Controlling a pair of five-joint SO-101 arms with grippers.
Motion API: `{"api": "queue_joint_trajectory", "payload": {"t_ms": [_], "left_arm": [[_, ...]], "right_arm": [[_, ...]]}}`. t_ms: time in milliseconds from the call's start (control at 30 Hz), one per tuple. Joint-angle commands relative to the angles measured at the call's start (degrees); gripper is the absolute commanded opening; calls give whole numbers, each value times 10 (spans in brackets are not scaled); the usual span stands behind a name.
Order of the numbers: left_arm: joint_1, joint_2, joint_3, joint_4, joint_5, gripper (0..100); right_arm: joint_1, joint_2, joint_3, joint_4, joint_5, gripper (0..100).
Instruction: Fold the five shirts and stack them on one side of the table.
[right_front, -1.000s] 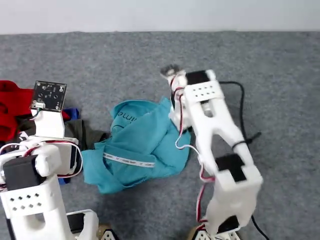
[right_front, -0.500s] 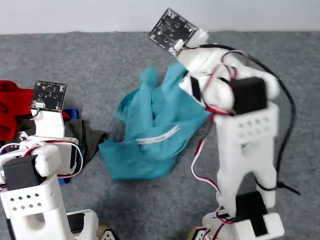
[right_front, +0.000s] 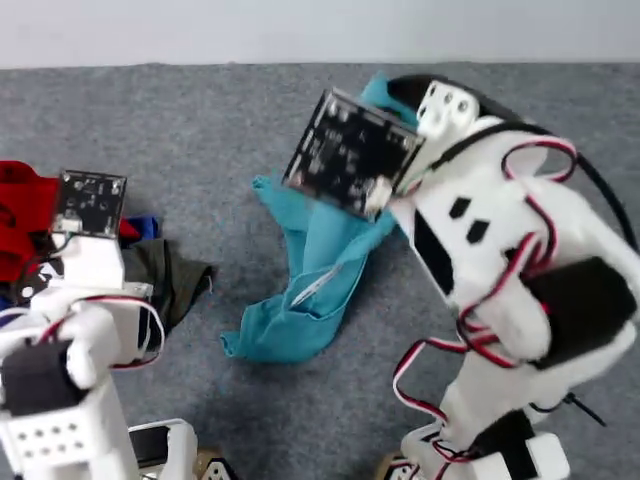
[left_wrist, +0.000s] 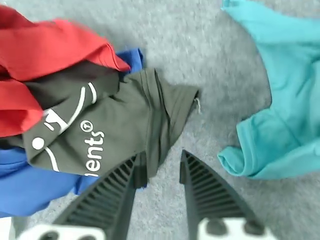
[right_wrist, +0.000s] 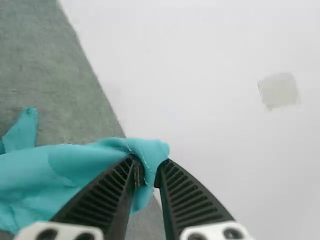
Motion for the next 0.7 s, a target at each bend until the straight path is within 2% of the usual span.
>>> {"api": "queue_joint_trajectory", "payload": {"t_ms": [0,167,300,467,667], "left_arm": [[1,-30,-23,-12,2,115],[2,-31,-22,-13,-9,115],[28,-29,-1,-52,-38,115],[85,64,0,-74,-43,112],[132,254,-89,-92,-43,112]], "right_arm": [[-18,-24,-45,32,7,8],[62,-66,4,32,10,8],[148,-131,123,32,9,8],[221,-233,360,32,9,8],[226,-350,677,31,6,8]]}}
